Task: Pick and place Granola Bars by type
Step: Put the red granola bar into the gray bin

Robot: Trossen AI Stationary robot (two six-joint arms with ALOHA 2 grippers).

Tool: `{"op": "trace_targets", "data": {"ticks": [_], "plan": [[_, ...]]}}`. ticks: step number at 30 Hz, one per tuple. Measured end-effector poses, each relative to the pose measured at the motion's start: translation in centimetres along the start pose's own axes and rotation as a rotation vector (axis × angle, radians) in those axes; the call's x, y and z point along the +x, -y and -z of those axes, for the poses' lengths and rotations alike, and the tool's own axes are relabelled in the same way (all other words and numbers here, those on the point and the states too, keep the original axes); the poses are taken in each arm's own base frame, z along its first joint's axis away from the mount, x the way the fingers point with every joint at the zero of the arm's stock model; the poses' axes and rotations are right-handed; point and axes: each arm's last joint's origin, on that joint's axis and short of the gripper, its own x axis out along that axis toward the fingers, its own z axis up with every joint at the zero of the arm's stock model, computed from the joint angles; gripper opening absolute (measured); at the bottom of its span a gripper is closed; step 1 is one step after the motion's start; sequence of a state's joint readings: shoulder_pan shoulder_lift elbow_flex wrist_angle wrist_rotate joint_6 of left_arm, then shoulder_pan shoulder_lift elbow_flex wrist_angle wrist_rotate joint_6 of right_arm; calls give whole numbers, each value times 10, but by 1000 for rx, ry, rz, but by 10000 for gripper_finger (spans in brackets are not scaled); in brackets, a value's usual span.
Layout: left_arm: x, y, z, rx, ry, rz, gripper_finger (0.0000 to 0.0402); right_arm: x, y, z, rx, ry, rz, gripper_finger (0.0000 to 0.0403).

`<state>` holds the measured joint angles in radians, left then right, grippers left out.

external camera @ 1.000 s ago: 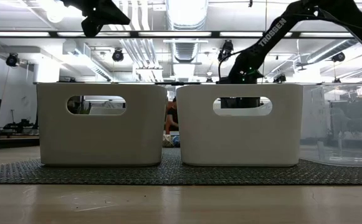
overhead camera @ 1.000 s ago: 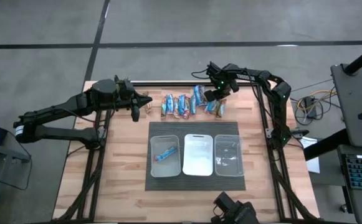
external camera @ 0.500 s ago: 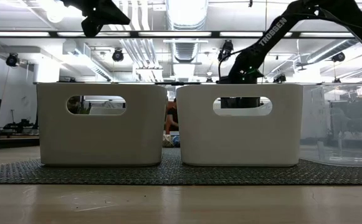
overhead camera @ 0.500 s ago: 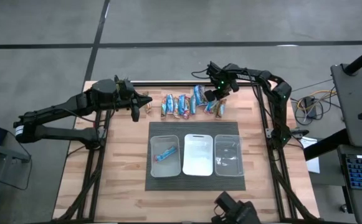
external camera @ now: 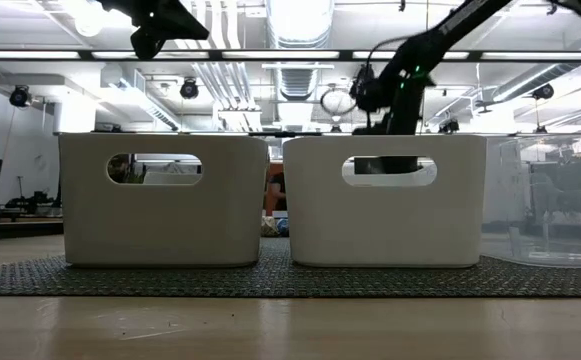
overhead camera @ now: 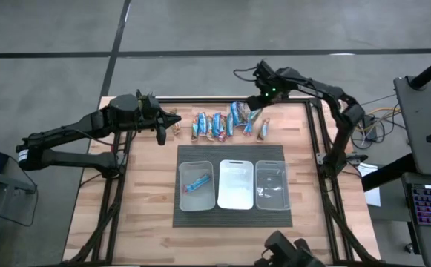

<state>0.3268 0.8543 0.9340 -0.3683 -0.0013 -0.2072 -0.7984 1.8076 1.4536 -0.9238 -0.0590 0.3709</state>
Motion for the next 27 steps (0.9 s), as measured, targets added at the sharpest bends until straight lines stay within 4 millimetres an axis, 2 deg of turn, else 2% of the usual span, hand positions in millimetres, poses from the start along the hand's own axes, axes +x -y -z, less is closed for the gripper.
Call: {"op": "trace_targets", "data": {"ticks": [7, 14, 18, 27], "plan": [[0, 0, 0, 9, 0, 0, 0, -49, -21, 17, -82, 113, -90, 31], [0, 0, 0, 14, 0, 0, 0, -84, -61, 46, -209, 206, -209, 31], [0, 0, 0, 14, 0, 0, 0, -95, -85, 63, -266, 237, -278, 31], [-2, 0, 0, 14, 6, 1, 0, -104, -133, 96, -385, 272, -412, 31]]}}
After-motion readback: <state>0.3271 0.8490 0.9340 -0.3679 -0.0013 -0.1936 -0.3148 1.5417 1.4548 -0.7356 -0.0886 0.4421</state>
